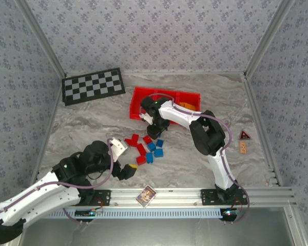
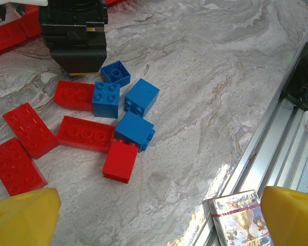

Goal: Sort the legos into containers by color
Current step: Pick up the lego from the center of the table.

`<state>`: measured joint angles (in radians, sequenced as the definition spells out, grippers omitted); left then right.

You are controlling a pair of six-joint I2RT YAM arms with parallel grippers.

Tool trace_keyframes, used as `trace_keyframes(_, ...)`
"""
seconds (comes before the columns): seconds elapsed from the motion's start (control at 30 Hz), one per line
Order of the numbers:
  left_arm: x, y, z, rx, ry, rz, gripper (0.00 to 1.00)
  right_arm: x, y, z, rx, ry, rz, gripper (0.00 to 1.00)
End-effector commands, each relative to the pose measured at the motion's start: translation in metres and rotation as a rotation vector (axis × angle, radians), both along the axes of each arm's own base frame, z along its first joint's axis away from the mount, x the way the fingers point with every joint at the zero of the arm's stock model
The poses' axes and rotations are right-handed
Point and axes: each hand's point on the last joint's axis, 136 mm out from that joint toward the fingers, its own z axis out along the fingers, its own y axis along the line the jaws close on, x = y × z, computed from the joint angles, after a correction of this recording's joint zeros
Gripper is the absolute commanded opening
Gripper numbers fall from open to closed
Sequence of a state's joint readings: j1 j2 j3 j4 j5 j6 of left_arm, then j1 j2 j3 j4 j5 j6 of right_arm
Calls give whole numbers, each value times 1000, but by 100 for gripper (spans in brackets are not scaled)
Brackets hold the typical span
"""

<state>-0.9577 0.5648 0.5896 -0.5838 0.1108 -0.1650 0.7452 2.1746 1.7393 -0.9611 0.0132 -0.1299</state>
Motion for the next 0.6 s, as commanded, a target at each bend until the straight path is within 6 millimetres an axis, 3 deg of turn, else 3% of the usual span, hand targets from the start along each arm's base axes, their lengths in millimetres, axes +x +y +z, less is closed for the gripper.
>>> trace_keyframes(0.0, -1, 1, 0, 8, -7, -9, 100, 3, 3, -4, -15, -5, 1, 56)
trace_keyframes(0.13, -1, 1, 0, 8, -7, -8, 100, 1, 3, -5, -22, -4, 4, 52)
trace_keyframes(0.37, -2, 1, 1, 7, -8, -10, 100, -5, 2, 1, -35, -7, 16, 35)
trace_keyframes(0.57, -2, 0, 1, 4, -6, -15, 100, -8, 4, 14, -23, -11, 22, 31)
